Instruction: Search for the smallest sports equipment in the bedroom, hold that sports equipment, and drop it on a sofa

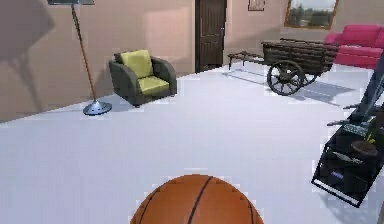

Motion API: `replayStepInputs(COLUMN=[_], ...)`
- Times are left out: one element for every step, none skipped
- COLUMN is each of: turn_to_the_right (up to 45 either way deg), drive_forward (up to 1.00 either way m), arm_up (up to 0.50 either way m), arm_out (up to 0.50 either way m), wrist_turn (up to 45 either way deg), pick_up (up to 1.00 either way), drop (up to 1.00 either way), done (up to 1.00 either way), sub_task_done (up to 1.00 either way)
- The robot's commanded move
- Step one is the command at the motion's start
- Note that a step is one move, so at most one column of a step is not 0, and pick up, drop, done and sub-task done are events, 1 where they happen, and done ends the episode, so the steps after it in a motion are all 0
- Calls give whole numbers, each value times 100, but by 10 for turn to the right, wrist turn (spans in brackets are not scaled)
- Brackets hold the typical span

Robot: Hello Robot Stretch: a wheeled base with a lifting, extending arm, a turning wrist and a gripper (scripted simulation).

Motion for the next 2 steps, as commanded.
replayStepInputs(turn_to_the_right=[0,30], drive_forward=[45,0], arm_up=[0,0], arm_out=[0,0], wrist_turn=[0,0], pick_up=[0,0], drop=[0,0], done=[0,0], sub_task_done=[0,0])
